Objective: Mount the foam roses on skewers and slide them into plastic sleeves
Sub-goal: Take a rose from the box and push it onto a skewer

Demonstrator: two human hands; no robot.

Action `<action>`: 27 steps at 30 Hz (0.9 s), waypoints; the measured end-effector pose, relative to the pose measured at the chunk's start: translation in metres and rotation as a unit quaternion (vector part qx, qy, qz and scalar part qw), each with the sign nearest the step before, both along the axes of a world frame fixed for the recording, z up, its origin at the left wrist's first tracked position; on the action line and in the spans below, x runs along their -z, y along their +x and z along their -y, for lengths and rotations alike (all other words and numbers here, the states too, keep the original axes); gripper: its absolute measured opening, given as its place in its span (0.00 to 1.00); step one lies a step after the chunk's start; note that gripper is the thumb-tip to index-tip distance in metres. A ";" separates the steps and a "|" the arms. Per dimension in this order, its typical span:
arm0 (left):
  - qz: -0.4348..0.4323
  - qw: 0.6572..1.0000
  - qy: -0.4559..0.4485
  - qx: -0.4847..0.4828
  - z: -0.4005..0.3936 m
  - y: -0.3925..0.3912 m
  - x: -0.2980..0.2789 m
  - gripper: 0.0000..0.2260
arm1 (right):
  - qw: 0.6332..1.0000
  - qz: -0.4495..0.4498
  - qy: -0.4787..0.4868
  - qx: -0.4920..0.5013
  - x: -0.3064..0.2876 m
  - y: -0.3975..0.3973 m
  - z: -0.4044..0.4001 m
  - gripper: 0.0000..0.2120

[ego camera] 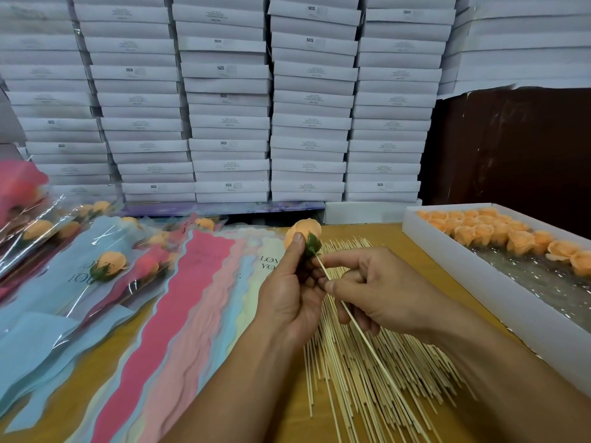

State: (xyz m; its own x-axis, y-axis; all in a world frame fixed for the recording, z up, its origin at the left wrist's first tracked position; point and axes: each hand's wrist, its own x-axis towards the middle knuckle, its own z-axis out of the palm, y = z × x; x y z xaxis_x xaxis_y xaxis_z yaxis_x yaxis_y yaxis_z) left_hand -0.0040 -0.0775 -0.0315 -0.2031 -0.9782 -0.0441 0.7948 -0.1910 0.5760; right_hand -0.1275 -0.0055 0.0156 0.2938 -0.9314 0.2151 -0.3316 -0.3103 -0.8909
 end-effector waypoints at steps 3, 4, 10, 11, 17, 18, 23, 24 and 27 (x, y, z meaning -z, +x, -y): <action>-0.001 1.000 -0.002 0.001 -0.001 0.000 -0.001 0.09 | 1.000 -0.005 0.004 0.004 0.001 -0.001 0.001 0.19; -0.002 1.000 -0.002 0.000 -0.001 0.000 -0.001 0.09 | 1.000 -0.007 0.005 0.006 0.001 -0.001 0.001 0.18; 0.010 1.000 -0.009 0.002 -0.002 0.000 -0.002 0.10 | 1.000 -0.014 0.006 0.017 0.002 -0.003 0.003 0.16; 0.013 1.000 -0.010 0.001 -0.002 0.000 -0.002 0.10 | 1.000 -0.014 0.007 0.016 0.002 -0.003 0.004 0.16; 0.045 0.999 -0.020 -0.014 -0.003 -0.001 -0.003 0.11 | 1.000 -0.020 0.016 0.016 0.002 -0.005 0.005 0.16; 0.051 0.998 -0.024 -0.016 -0.004 -0.001 -0.003 0.12 | 0.999 -0.024 0.017 0.019 0.002 -0.005 0.005 0.15; 0.082 0.995 -0.042 -0.028 -0.005 -0.002 -0.001 0.11 | 0.998 -0.043 0.025 0.037 0.003 -0.007 0.007 0.07; 0.085 0.995 -0.044 -0.031 -0.005 -0.001 -0.001 0.11 | 0.998 -0.047 0.025 0.039 0.004 -0.007 0.007 0.06; 0.091 0.994 -0.042 -0.040 -0.004 -0.002 0.000 0.11 | 0.998 -0.053 0.019 0.043 0.005 -0.008 0.009 0.07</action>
State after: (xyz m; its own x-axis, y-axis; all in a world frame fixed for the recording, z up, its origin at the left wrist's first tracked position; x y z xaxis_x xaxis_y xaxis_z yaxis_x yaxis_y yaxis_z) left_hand -0.0057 -0.0736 -0.0315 -0.1204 -0.9927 0.0101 0.6865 -0.0759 0.7231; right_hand -0.1354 -0.0145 0.0106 0.2326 -0.9608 0.1507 -0.4480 -0.2434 -0.8603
